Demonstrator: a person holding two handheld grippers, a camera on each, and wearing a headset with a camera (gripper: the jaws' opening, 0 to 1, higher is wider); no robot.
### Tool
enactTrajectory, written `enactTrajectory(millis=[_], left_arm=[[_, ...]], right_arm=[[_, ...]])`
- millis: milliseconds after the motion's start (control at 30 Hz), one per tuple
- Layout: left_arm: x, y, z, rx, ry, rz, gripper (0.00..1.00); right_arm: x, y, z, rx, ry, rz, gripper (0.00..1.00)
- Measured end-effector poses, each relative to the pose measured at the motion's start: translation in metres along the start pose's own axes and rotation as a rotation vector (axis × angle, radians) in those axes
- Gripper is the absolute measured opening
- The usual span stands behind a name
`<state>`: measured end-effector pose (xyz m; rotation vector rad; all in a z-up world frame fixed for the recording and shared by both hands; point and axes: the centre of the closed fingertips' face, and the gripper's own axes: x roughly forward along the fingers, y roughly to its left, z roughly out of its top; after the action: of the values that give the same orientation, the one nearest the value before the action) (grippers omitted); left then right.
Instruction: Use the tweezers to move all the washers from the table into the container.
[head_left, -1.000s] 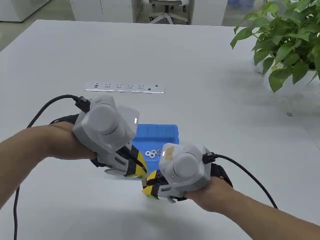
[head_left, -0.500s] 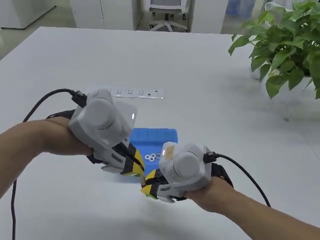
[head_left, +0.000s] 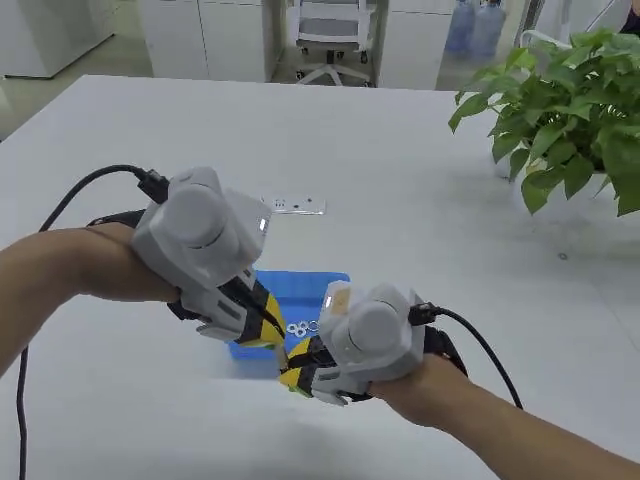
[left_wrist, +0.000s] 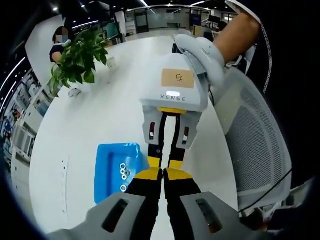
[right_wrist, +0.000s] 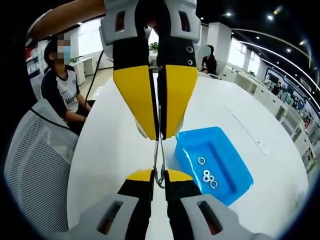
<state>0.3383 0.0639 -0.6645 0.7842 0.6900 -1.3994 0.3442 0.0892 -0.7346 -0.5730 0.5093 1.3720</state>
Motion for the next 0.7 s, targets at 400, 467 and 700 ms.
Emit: enactTrajectory(millis=[400,467,700], left_arm=[[-0.013,0.014,0.009,0.023,0.002,0.020,0.06],[-0.014,0.018,0.009,0.025,0.003,0.024,0.06],[-0.019,0.029,0.008,0.030,0.003,0.037,0.06]], right_arm=[[-0.007,-0.018,0.014,-0.011,-0.010,-0.016,0.10],[-0.007,-0.021,0.016,-0.017,-0.010,-0.020,0.10],[-0.006,-0.034,0.021,-0.033,-0.007,-0.022,0.10]])
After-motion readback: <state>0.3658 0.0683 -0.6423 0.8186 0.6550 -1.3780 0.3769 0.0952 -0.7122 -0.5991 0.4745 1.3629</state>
